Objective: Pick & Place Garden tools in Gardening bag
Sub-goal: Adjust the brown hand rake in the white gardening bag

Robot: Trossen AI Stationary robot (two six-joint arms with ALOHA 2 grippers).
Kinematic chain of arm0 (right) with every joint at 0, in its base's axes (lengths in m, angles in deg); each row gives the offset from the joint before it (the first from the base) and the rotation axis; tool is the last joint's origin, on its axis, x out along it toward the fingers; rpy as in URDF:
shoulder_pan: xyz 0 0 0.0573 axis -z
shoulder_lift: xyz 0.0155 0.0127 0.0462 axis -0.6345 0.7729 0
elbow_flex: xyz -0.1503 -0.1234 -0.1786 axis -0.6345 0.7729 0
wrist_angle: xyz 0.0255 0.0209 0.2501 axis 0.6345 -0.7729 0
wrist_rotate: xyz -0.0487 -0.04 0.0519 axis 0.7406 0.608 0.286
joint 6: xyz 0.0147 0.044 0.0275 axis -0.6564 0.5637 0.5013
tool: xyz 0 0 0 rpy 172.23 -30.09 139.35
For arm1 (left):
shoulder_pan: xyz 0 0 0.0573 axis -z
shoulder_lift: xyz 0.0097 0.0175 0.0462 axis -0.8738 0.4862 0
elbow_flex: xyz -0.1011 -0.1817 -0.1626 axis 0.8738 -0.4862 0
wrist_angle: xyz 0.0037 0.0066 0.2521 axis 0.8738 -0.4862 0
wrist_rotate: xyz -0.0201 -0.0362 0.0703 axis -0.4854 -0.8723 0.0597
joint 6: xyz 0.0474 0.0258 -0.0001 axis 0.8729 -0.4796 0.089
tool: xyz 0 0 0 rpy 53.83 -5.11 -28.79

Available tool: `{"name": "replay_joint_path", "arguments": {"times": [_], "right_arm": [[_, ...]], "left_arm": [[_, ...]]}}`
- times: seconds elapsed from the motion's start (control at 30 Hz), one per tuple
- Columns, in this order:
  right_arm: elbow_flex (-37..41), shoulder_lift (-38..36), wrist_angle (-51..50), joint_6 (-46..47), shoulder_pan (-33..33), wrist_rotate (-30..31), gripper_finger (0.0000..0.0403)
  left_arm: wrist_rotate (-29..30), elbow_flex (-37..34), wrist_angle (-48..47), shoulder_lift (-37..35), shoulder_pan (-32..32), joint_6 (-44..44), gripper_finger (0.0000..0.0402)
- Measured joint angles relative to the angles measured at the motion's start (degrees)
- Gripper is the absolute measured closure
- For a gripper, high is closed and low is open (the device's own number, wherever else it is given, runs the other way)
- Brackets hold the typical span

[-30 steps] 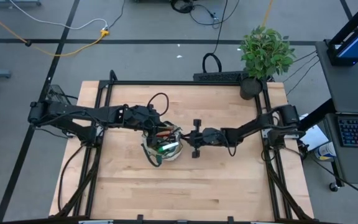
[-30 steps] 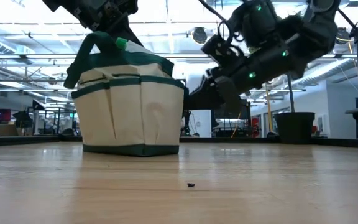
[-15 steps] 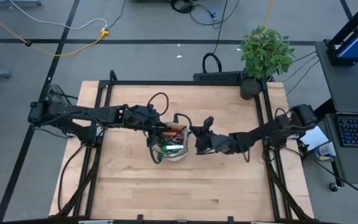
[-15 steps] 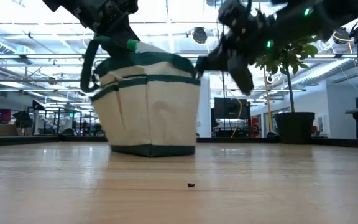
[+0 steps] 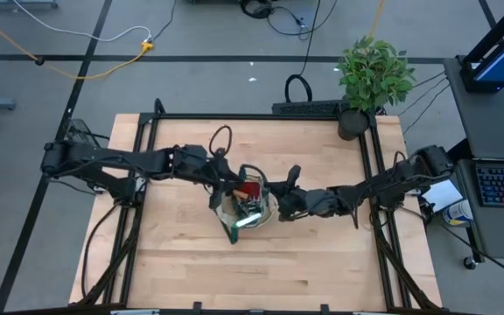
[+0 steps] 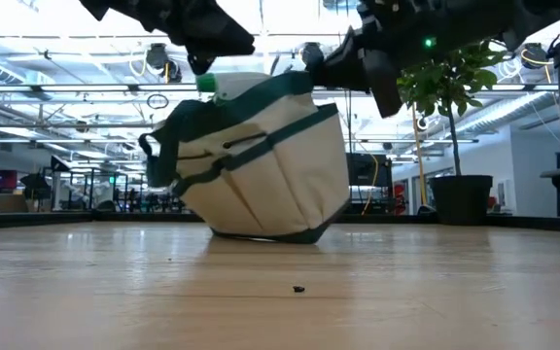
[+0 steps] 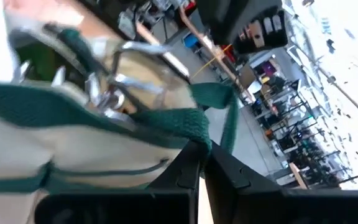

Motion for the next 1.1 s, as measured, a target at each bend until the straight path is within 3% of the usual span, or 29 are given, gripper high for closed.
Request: {"name": "replay_joint_path", "arguments": {"times": [0.17, 0.53, 0.9, 1.1], "right_arm": [[0.0, 0.0, -1.7, 0.3, 0.0, 4.7, 0.0399], [-0.1, 0.0, -3.3, 1.6, 0.7, 4.7, 0.0399], [-0.1, 0.0, -3.8, 4.0, 1.9, 4.5, 0.0399], [-0.1, 0.0, -3.8, 4.3, 1.9, 4.5, 0.0399]], "left_arm": [[-1.6, 0.0, 1.5, 3.3, 1.3, -1.4, 0.0325], [-1.0, -0.1, 7.4, 9.3, 1.9, 5.2, 0.0321], [0.5, -0.1, 12.4, 11.8, 1.8, 5.2, 0.0221], [4.1, -0.1, 19.4, 16.5, 1.8, 4.8, 0.0198]]}}
